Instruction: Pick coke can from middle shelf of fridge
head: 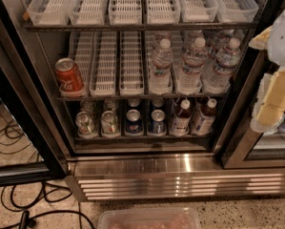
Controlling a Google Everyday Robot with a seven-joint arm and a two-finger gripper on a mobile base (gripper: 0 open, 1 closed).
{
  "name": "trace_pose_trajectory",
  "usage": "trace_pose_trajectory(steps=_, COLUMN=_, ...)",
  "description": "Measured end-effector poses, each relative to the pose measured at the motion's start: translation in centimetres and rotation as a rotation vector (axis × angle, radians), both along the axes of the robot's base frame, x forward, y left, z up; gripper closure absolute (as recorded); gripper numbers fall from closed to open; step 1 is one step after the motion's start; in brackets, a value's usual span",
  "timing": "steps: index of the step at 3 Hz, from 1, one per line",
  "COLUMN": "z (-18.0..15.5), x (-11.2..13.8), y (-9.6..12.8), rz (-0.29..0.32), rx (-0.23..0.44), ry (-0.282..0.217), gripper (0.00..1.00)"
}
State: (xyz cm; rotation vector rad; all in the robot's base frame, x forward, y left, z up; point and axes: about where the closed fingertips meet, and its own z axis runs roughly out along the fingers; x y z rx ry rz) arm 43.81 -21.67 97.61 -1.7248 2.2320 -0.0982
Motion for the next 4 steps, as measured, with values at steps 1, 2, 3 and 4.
trace_pose_trajectory(steps=1, z=0.0, x=0.0, y=0.0, rz=0.000, rx=0.000, ry=0.000, gripper=0.00)
trace_pose_trajectory(steps=2, z=-2.9, x=-0.4, y=1.3, rz=0.002, rx=0.029, ry=0.016, gripper=0.00)
trace_pose_trajectory(steps=3, z=-9.4, x=-1.5, y=4.8, rz=0.037, rx=0.128, ry=0.061, gripper=0.00)
trace_pose_trajectory(steps=4, z=-12.9, x=-3.1, y=7.5, rz=0.115, rx=0.120, ry=0.103, gripper=0.00)
